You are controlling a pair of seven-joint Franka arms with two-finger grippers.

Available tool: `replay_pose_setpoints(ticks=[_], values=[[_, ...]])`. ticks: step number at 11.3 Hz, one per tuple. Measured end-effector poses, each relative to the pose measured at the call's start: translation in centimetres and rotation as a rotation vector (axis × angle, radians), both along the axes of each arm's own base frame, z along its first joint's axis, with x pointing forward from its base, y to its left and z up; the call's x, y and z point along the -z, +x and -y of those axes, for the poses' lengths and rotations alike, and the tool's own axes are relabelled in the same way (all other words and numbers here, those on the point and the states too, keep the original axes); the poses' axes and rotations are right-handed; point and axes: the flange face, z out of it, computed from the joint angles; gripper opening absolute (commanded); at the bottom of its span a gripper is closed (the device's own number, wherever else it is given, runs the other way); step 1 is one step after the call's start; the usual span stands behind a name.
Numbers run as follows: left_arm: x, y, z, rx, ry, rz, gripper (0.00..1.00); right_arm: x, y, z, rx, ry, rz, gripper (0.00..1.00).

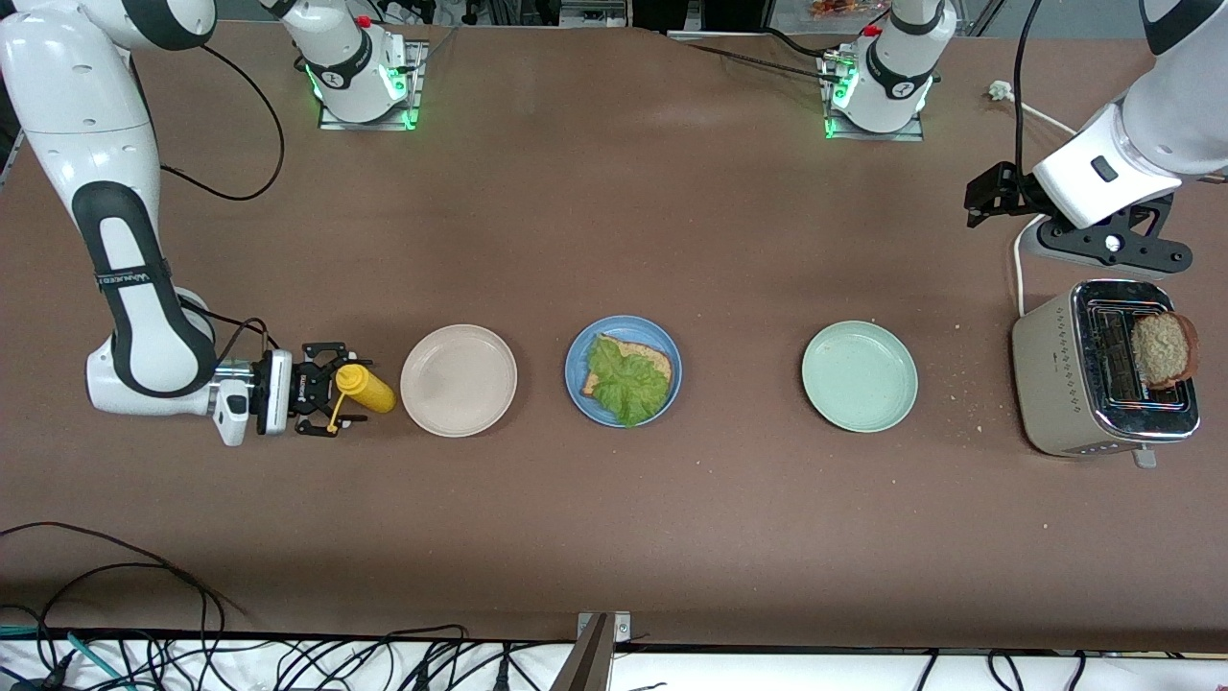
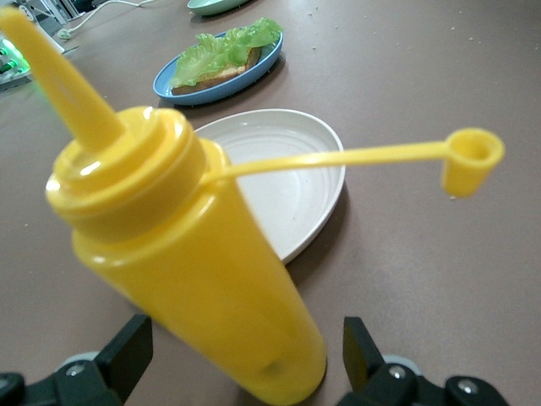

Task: Make sandwich in blue plate with both arms
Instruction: 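Close the right gripper around the yellow mustard bottle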

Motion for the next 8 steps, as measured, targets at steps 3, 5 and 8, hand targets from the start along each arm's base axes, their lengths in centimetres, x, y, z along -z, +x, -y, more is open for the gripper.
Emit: replay_pose_setpoints(ticks=[3,5,8], values=[[0.0,0.0,0.0,0.0,0.0,0.0,1.0,0.0,0.3,-0.8,0.0,-0.008,0.018,0.9],[0.0,0.0,0.0,0.0,0.0,0.0,1.0,0.2,0.2,-0.9,-0.004,-0.007,0.02,0.65],[0.0,0.0,0.0,0.0,0.0,0.0,1.0,1.0,0.2,-1.0,-0.012,-0.016,0.045,0.13]])
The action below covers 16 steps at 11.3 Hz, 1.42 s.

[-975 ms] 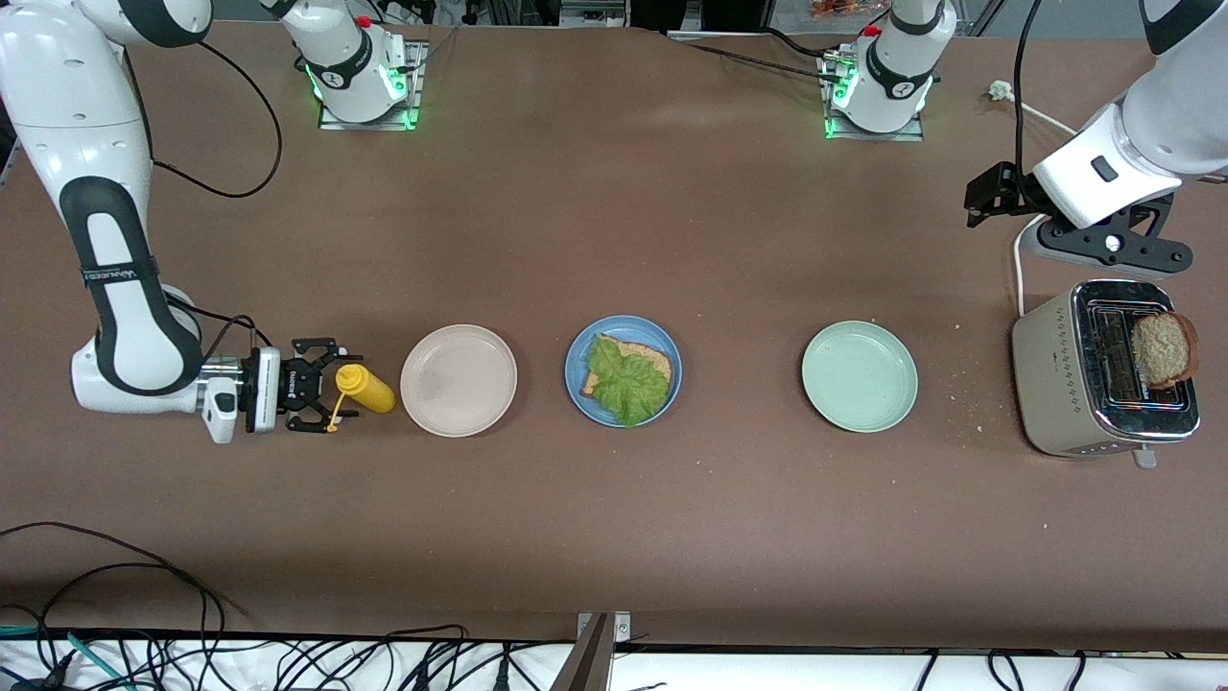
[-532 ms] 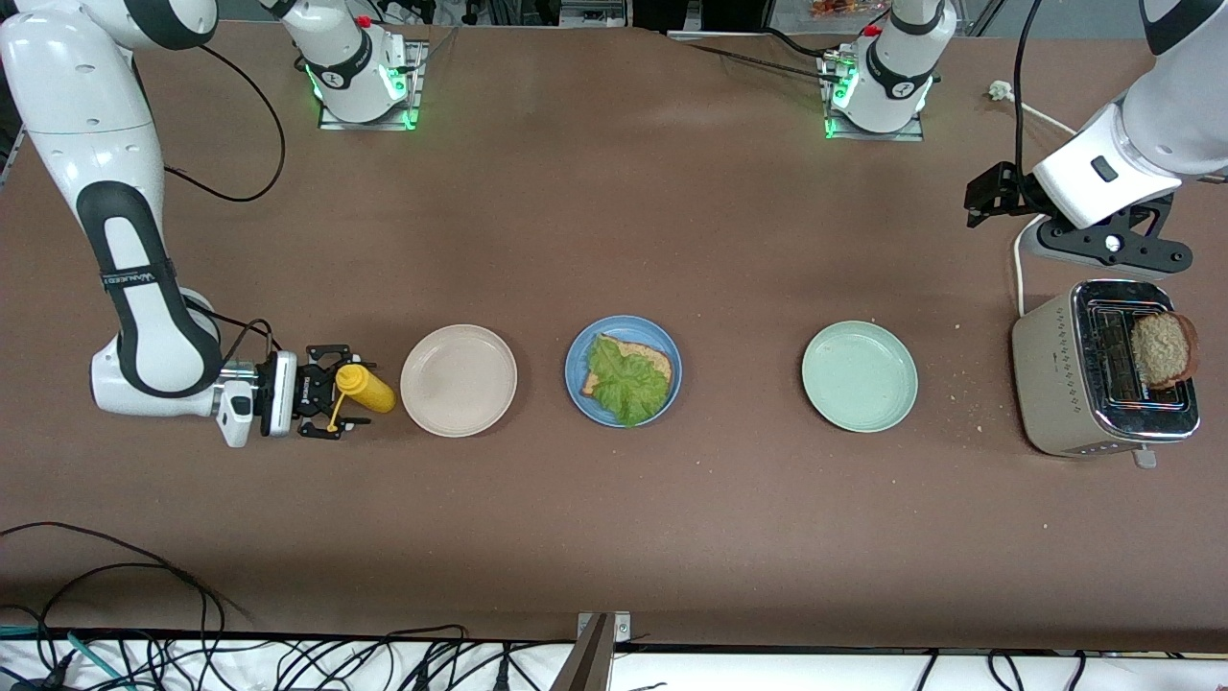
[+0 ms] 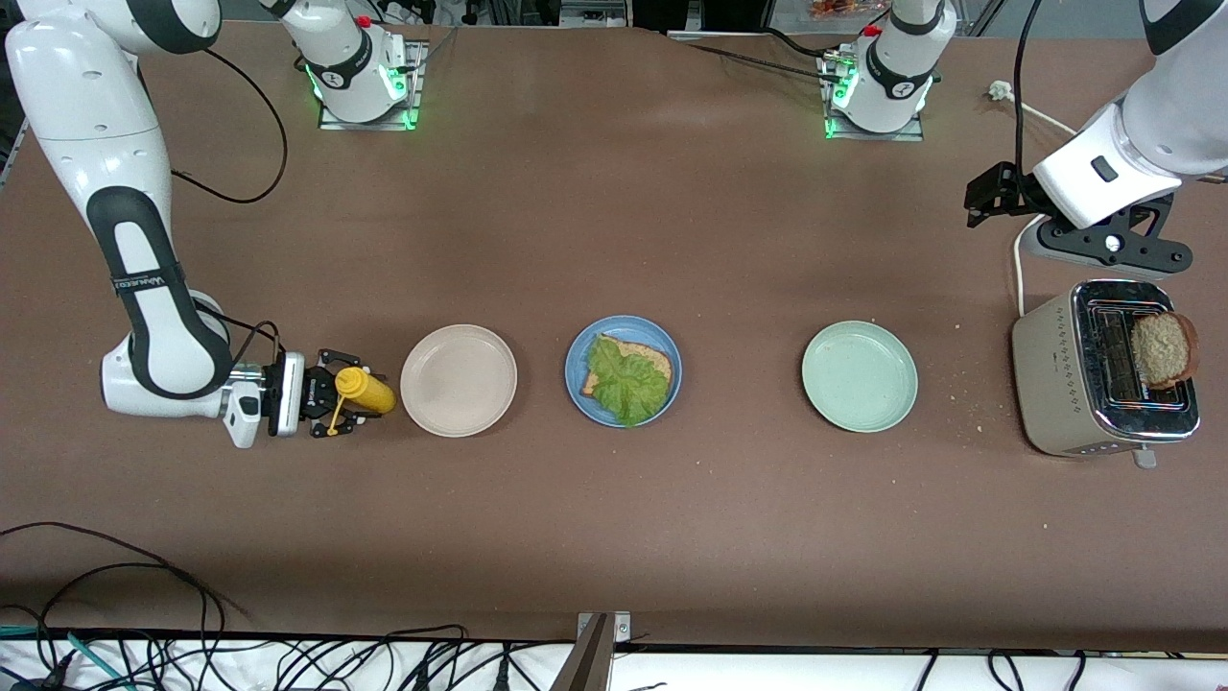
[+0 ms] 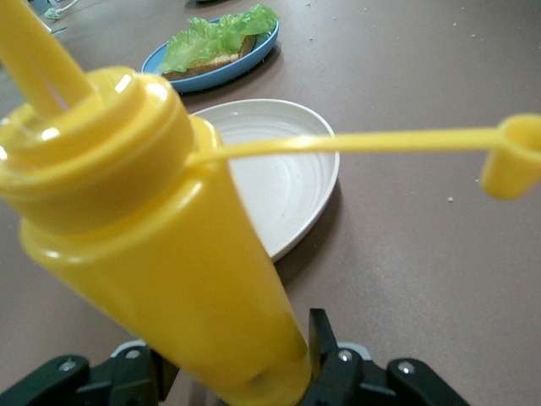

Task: Make sandwich in blue plate with both arms
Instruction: 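Close the right gripper around the yellow mustard bottle, then lift the mustard bottle with the right gripper over the blue plate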

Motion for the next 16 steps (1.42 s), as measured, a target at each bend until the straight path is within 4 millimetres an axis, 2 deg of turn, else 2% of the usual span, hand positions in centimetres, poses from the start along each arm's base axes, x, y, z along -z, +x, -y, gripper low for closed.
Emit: replay_pose_setpoints(ticks=[1,3,5,7,9,11,13,16], values=[[0.0,0.0,0.0,0.0,0.0,0.0,1.0,0.1,0.0,0.0,0.0,-0.002,0.004,0.02],[0.0,0.0,0.0,0.0,0.0,0.0,1.0,-0.1,0.2,0.0,-0.003,-0.004,0.014,0.0],[0.1,0.0,0.0,0.0,0.0,-0.001,1.0,-1.4,1.1,-1.4,-0.025,-0.026,0.041,0.0],[0.1,0.0,0.1,0.002,0.0,-0.001,1.0,-4.9,2.1,-3.6,-0.035,-0.135,0.029,0.0],[0.1,0.0,0.1,0.002,0.0,-0.001,1.0,-9.7,2.5,-5.9,-0.011,-0.309,-0.036,0.0],[0.1,0.1,0.1,0.001,0.0,-0.001,1.0,-14.2,2.2,-9.6,0.033,-0.502,-0.084,0.0],[0.1,0.1,-0.1,-0.002,0.0,-0.001,1.0,-16.8,1.0,-15.1,0.072,-0.677,-0.103,0.0],[0.1,0.1,0.0,0.0,0.0,-0.001,1.0,-17.3,-1.4,-22.6,0.104,-0.853,-0.085,0.0]])
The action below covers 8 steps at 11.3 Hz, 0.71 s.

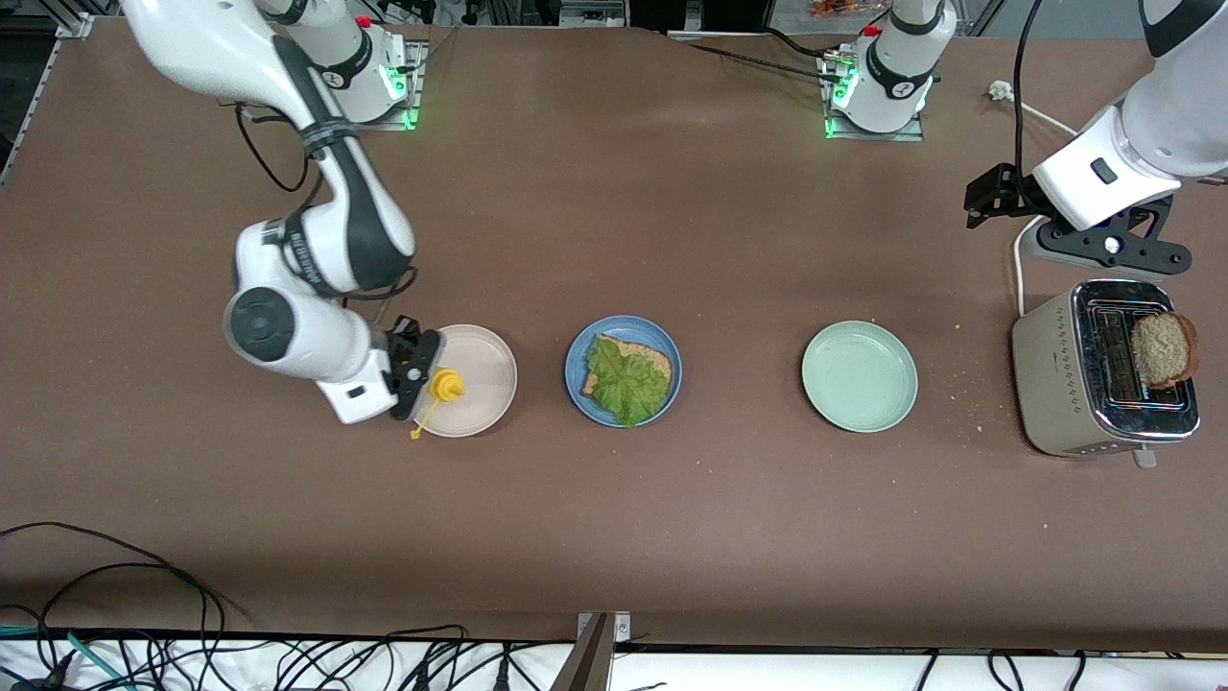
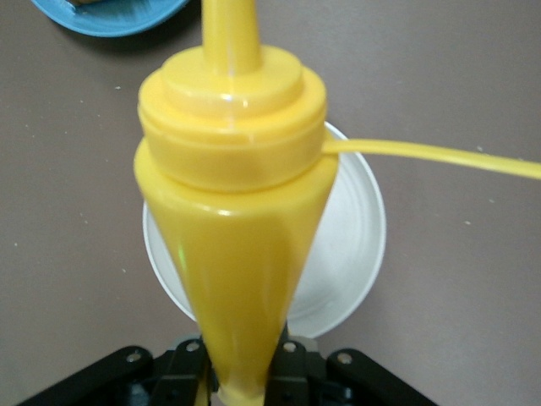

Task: Make sandwich in blue plate with both arms
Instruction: 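Lift the mustard bottle with the right gripper over the blue plate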

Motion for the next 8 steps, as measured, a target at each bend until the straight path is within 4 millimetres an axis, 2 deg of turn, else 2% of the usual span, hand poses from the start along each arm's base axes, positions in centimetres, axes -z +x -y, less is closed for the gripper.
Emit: replay_pose_setpoints(ticks=[2,5,8], values=[[0.0,0.0,0.0,0.0,0.0,0.0,1.0,0.4,-1.8,-3.7,-0.008,-0.099,0.008,0.0],[0.0,0.0,0.0,0.0,0.0,0.001,1.0,1.0,-5.9,-10.6,-0.023,-0.297,0.041,0.0],[-0.1,0.0,0.0,-0.001,0.0,0.001,1.0,3.5,-9.8,-16.5,-0.063,-0.495,0.071,0.0]])
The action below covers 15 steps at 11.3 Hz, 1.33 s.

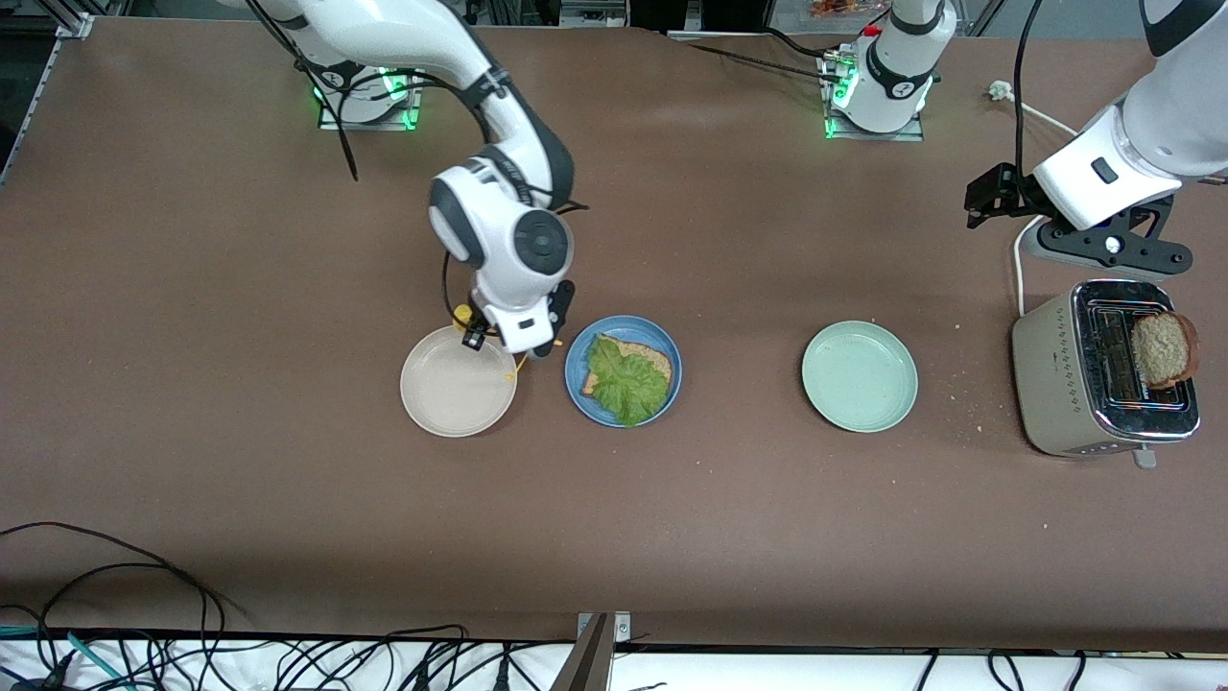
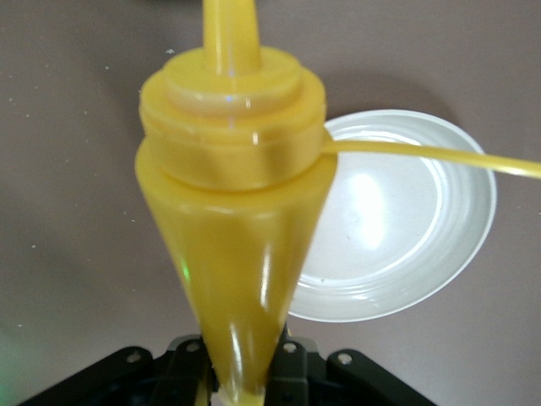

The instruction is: Make sandwich in blue plate with both arms

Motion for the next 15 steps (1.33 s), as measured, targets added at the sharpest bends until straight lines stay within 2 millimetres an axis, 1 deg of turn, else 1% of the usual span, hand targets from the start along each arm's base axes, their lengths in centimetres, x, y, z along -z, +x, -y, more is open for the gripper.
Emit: replay_pose_setpoints(ticks=[3,4,6,7,9,12,15], values=[[0.0,0.0,-0.1,-0.002,0.0,0.0,1.0,3.4,-2.3,-5.3,-0.021,-0.169,0.036,0.0],[0.0,0.0,-0.1,-0.002,0.0,0.0,1.0,4.4,-2.6,-6.2,-0.028,-0.202,0.05,0.0],[0.0,0.0,-0.1,-0.002,0.0,0.0,1.0,6.2,-2.6,-6.8,-0.039,-0.238,0.064,0.0],[0.0,0.0,-0.1,-0.003,0.0,0.0,1.0,6.5,-2.4,-6.8,-0.039,-0.244,0.069,0.0],[0.0,0.1,-0.4,-0.007,0.0,0.0,1.0,6.6,-2.0,-6.7,-0.035,-0.249,0.076,0.0],[0.0,0.1,-1.0,-0.018,0.0,-0.001,1.0,6.5,-1.9,-6.7,-0.034,-0.248,0.079,0.0],[0.0,0.2,-1.1,-0.02,0.0,-0.001,1.0,6.2,-1.7,-6.7,-0.031,-0.246,0.084,0.0]])
